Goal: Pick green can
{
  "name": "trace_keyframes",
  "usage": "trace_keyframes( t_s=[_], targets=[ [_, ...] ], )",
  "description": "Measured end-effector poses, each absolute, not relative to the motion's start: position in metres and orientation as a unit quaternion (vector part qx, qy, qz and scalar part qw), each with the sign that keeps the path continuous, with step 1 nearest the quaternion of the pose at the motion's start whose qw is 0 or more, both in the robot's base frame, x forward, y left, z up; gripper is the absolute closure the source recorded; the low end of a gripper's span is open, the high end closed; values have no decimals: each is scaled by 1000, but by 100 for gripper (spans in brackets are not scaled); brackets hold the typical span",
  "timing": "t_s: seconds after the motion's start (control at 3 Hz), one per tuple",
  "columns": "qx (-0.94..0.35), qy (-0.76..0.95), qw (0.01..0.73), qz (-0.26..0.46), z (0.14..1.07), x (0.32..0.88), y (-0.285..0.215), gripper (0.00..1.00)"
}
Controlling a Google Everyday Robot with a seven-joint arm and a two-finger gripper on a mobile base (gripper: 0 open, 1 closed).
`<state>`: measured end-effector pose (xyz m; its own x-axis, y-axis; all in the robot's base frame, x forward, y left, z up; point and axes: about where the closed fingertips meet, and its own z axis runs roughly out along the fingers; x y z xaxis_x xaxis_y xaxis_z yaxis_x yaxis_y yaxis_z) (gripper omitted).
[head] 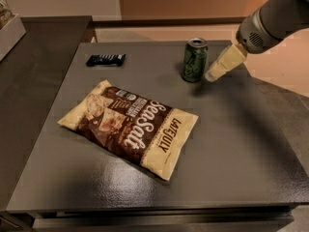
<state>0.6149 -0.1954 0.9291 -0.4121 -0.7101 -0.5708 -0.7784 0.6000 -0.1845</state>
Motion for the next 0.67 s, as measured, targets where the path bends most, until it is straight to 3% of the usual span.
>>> trace_keyframes(
  t_s=[0.67],
  targets=[
    [-426,838,332,80,916,654,-178,0]
  ],
)
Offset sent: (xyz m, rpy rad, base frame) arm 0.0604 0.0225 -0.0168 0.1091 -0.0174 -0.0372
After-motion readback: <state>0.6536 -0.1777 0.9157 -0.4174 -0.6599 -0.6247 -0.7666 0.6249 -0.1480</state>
